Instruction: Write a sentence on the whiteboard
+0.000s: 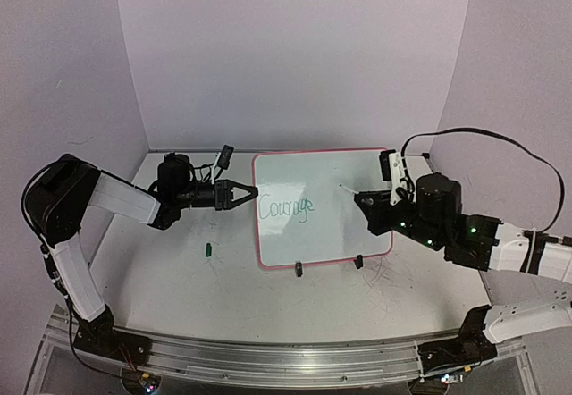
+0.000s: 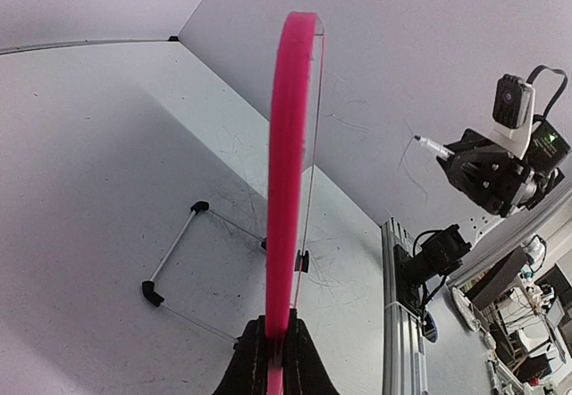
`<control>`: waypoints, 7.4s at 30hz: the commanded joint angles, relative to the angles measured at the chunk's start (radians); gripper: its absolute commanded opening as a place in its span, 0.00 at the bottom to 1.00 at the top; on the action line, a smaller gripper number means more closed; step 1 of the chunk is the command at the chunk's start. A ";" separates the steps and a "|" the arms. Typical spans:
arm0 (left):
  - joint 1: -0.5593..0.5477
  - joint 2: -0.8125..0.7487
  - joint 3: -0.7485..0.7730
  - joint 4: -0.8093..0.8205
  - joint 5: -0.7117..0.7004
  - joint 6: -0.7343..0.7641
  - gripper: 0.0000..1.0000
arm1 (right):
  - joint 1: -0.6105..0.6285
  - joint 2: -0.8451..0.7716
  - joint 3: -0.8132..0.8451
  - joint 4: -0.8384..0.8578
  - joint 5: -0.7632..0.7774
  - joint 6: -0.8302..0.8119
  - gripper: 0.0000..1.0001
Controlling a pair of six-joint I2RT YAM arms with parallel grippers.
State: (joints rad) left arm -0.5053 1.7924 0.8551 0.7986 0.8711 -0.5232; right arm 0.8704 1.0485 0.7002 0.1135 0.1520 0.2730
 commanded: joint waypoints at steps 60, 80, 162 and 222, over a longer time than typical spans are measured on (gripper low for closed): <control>-0.020 -0.043 0.044 -0.216 -0.078 0.014 0.20 | -0.017 0.177 0.179 -0.163 0.055 -0.067 0.00; -0.035 -0.033 0.052 -0.217 -0.097 0.064 0.00 | -0.016 0.139 0.134 -0.156 0.048 -0.069 0.00; -0.047 -0.044 0.030 -0.217 -0.132 0.118 0.00 | -0.047 0.373 0.216 0.023 -0.001 -0.082 0.00; -0.047 -0.034 0.038 -0.218 -0.127 0.120 0.00 | -0.046 0.368 0.168 -0.005 0.001 -0.049 0.00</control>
State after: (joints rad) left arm -0.5426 1.7496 0.8757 0.5846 0.7853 -0.4191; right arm 0.8288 1.4117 0.8597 0.1123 0.1207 0.2112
